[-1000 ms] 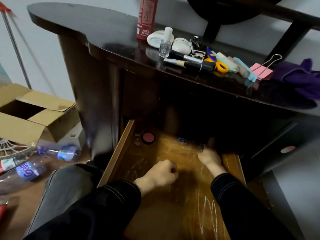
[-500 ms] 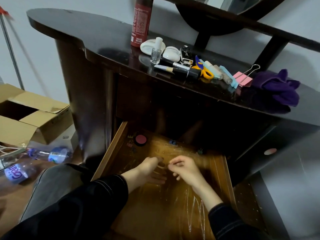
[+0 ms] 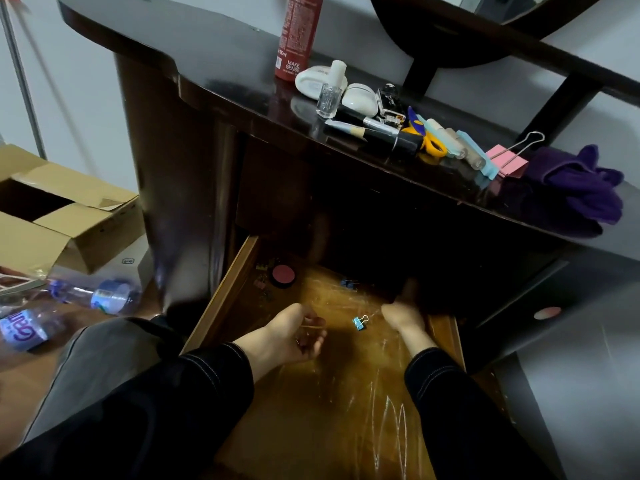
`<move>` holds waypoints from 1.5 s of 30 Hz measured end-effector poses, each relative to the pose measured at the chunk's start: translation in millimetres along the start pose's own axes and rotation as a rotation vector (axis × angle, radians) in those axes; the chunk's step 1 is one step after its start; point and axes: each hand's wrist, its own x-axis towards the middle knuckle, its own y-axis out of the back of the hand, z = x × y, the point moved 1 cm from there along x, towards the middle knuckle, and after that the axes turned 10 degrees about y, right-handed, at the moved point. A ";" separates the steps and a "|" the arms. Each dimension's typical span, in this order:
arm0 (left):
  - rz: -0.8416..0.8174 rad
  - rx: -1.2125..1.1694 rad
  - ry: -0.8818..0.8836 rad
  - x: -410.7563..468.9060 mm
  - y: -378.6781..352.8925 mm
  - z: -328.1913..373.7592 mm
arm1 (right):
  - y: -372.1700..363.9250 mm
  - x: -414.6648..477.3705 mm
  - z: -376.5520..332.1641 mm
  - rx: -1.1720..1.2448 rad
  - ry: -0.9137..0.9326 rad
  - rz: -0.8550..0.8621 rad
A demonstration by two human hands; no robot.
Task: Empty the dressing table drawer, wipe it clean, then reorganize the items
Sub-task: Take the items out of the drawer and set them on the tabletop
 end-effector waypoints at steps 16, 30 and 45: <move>-0.030 -0.046 0.026 -7.8 -5.1 -2.5 | 10.5 -96.4 -23.7 0.592 0.339 -0.029; 0.029 -0.123 0.001 -13.1 -0.8 1.5 | -23.4 -64.4 -18.2 0.250 0.283 0.086; -0.029 -0.180 0.082 -6.2 -3.1 0.3 | -12.6 -120.5 -56.1 0.850 0.416 -0.118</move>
